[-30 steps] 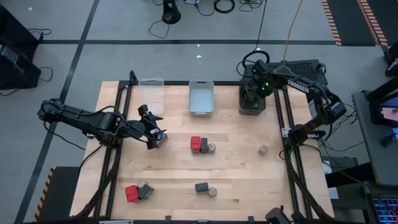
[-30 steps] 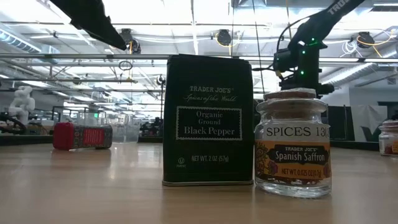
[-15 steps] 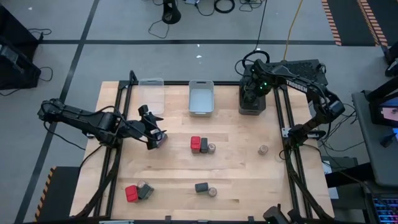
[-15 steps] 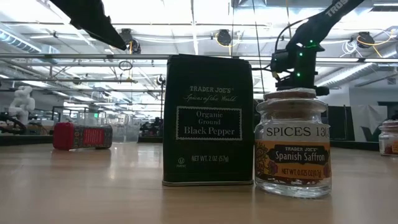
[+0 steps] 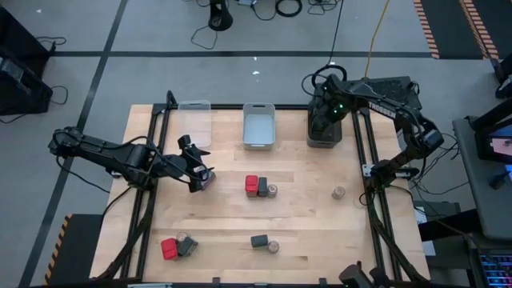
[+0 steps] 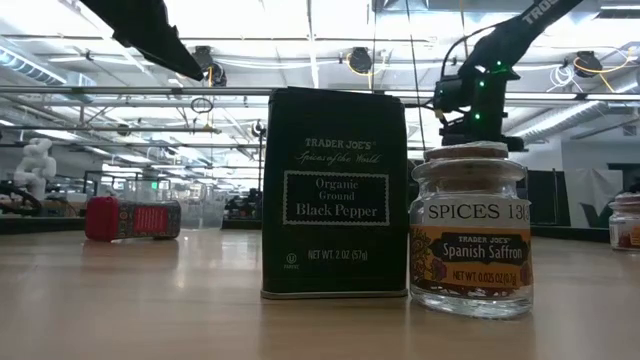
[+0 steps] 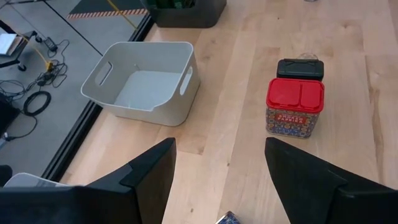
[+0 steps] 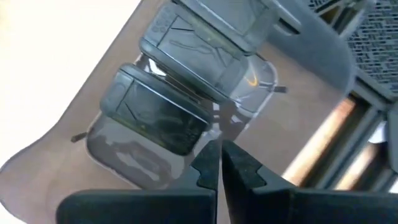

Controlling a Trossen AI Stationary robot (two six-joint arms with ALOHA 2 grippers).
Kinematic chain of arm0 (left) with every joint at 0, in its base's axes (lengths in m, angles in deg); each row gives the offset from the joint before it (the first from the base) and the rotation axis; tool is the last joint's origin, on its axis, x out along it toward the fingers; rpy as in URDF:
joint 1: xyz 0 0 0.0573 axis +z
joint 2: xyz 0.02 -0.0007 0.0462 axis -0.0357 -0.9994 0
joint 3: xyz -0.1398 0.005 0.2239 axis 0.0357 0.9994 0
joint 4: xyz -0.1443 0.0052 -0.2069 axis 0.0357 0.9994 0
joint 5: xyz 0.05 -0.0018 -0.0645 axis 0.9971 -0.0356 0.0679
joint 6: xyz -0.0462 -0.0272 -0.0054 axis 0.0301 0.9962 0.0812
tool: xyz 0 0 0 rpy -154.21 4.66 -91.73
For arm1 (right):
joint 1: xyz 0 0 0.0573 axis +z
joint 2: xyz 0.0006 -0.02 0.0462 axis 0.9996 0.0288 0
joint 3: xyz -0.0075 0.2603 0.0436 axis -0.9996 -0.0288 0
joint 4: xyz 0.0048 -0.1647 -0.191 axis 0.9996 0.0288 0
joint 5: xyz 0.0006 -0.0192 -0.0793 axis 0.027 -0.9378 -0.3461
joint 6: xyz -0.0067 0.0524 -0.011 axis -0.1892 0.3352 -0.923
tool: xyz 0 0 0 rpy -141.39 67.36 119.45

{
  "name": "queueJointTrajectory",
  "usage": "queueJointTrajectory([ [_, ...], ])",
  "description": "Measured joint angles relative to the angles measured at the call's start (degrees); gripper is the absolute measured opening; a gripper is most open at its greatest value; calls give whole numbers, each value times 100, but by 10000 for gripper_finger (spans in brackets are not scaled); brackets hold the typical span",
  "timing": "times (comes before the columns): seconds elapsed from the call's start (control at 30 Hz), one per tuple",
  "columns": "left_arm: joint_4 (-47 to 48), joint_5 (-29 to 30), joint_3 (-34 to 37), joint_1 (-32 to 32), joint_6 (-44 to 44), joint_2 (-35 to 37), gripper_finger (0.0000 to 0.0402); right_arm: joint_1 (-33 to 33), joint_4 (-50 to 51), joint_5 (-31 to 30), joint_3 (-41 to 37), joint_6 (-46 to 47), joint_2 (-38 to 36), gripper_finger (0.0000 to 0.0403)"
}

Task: Sort spices by type
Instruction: Put the green seasoning can into the black bin, then adjust the top left red seasoning can

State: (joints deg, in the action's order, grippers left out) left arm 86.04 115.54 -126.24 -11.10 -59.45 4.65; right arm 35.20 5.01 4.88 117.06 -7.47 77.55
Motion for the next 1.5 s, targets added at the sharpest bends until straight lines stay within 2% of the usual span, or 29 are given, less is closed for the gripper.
queueJointTrajectory([
  [0.2,-2,-26,0,-1,35,0,254,66,505,-51,597,-152,-164,0],
  [0.33,2,-253,-37,5,289,0,254,381,534,-21,1006,-274,-371,0],
  [0.6,-11,-798,-157,5,305,-79,254,1695,-3,1123,1171,-676,-578,0],
  [0.73,233,-1190,-157,60,601,-280,254,2472,-159,1157,1171,-718,-524,0],
  [0.9,1166,-1765,-157,521,1447,-691,254,3240,-423,1140,1169,-807,-492,0],
  [1.07,1853,-2124,-157,1086,2177,-1043,254,3623,-1035,1120,1167,-808,-492,0],
  [1.2,1989,-2103,-157,1402,2261,-1260,254,3841,-1819,1128,1167,-930,-332,0],
  [1.37,1803,-1692,-157,1659,2049,-1491,254,4218,-3288,1196,1167,-994,523,0],
  [1.5,2305,-1210,-153,1531,2043,-1340,254,4462,-4542,1222,1163,-1252,1456,0],
])
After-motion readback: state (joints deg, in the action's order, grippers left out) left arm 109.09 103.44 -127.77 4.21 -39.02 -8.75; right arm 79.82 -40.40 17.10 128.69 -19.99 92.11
